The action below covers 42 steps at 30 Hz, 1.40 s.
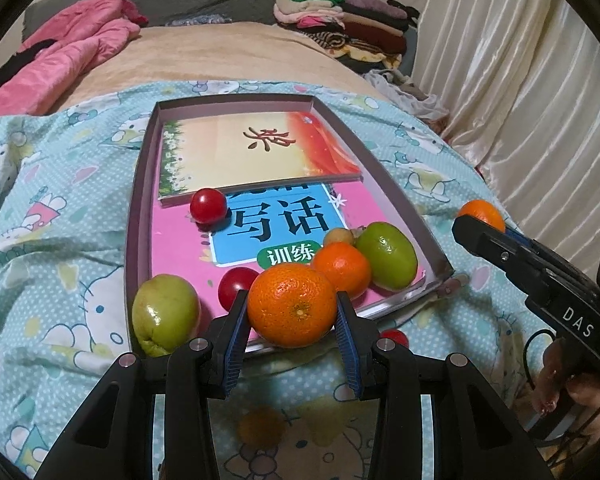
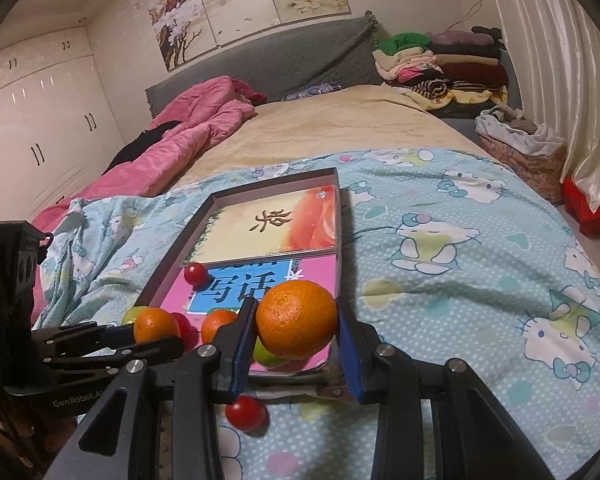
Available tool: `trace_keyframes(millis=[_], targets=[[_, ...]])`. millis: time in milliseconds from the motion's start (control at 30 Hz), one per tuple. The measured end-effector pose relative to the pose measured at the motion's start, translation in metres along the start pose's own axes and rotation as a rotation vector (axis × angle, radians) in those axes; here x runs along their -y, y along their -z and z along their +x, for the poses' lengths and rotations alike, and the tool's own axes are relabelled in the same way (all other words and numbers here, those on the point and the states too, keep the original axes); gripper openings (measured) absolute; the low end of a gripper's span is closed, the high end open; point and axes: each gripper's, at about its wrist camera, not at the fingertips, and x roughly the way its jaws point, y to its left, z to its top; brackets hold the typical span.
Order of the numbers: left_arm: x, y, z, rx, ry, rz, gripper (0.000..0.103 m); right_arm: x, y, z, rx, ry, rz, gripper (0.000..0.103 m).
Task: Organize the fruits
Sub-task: 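Carry the large orange and small orange with both grippers onto the workbook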
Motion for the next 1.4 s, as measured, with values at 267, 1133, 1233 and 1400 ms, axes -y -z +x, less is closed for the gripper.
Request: trace_keyframes(millis=[267,1133,1233,1400], targets=[[0.005,-0.001,0.005,0.0,0.002,0.019,0.042,-0.001,0.0,0.002,0.001,0.026,-0.02,0.038],[-0.004,-0.002,0.021,-0.038,-0.001,0.005,0.042,-0.009,0.007,0.017,-0.047,0.057,-0.084,0.038],[-0.003,-0.002,0.021,-0.037,-0.004,0.01,0.042,-0.01,0.008,0.019,-0.055,0.057,-0.094,0.038],[-0.003,-0.002,0.021,-0.039,-0.001,0.008,0.042,-0.012,0.009,0.022,-0.064,0.054,-0.101,0.038]])
